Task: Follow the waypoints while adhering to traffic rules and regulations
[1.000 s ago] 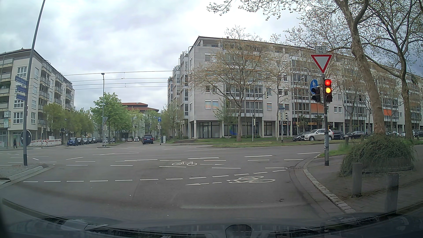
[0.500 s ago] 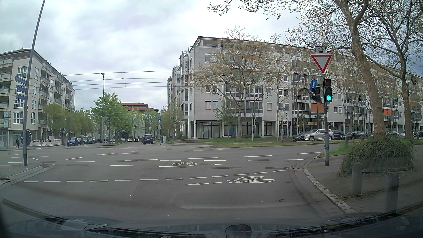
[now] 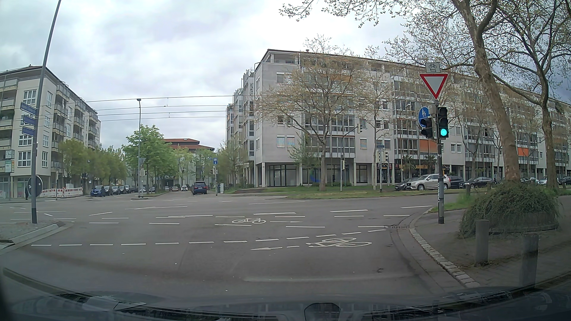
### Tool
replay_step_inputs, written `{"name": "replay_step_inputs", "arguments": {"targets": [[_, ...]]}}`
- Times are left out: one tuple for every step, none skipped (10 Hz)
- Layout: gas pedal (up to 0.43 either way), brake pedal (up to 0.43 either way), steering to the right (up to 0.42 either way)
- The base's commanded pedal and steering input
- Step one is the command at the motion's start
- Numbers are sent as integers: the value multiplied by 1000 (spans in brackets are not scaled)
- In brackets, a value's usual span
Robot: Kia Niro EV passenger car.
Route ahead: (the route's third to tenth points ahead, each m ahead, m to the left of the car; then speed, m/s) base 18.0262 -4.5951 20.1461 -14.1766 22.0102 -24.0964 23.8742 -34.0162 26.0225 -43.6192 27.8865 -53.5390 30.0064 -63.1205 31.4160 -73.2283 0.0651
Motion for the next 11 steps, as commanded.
{"name": "replay_step_inputs", "arguments": {"targets": [[130,0,34],[228,0,34],[248,0,34],[287,0,34],[319,0,34],[331,0,33],[358,0,34],[358,0,34],[370,0,34],[378,0,33],[378,0,33]]}}
